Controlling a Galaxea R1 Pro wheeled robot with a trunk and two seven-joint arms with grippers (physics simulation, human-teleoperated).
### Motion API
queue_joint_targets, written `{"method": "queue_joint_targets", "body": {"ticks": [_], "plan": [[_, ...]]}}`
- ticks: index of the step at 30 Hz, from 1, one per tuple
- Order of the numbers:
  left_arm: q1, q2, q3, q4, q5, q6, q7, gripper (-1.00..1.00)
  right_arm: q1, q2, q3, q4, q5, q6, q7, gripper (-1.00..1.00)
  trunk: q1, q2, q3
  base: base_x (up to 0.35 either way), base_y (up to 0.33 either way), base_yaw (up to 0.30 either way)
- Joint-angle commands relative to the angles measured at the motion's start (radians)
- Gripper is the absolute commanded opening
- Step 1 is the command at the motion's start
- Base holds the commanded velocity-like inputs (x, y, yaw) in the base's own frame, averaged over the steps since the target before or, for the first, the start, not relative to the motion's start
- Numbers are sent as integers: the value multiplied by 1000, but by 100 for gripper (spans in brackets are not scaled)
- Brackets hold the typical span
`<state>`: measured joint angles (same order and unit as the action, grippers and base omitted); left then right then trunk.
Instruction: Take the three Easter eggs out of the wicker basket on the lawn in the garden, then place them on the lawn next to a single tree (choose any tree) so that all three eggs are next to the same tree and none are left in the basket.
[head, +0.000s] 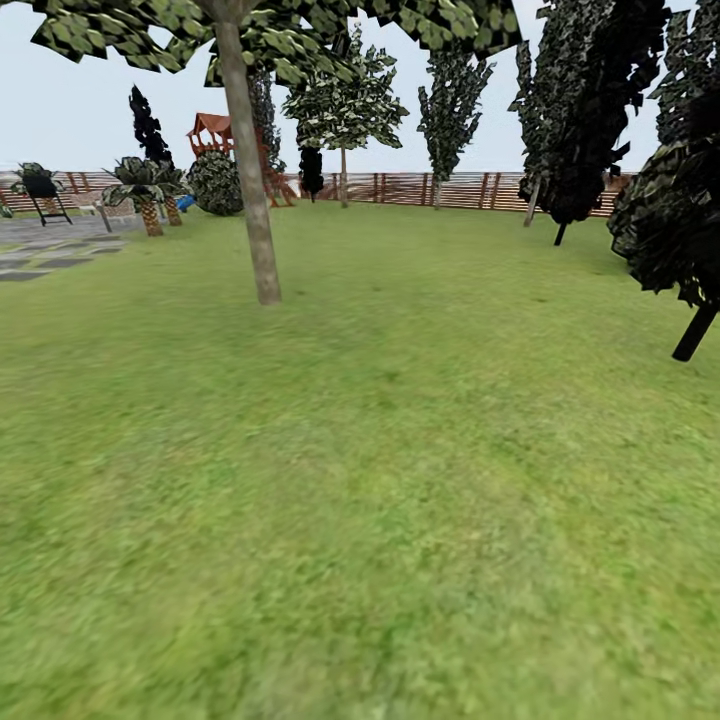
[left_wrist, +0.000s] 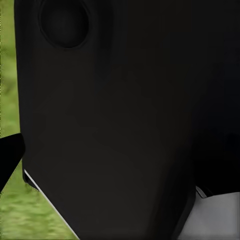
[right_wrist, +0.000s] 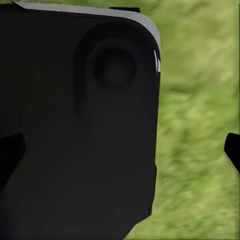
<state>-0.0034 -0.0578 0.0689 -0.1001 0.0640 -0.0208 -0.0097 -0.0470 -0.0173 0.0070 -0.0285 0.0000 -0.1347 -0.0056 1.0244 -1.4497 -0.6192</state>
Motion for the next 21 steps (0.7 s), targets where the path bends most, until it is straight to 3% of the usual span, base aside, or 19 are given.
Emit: {"method": "queue_joint_targets", "body": {"ticks": [1, 21], "plan": [[0, 0, 6, 0, 7, -2, -1, 100, -1, 0, 1, 1, 0, -3, -1, 100, 1, 0, -1, 339, 0, 0], [-1, 1, 6, 0, 7, -2, -1, 100, -1, -1, 1, 1, 0, -3, -1, 100, 1, 0, -1, 339, 0, 0]]}}
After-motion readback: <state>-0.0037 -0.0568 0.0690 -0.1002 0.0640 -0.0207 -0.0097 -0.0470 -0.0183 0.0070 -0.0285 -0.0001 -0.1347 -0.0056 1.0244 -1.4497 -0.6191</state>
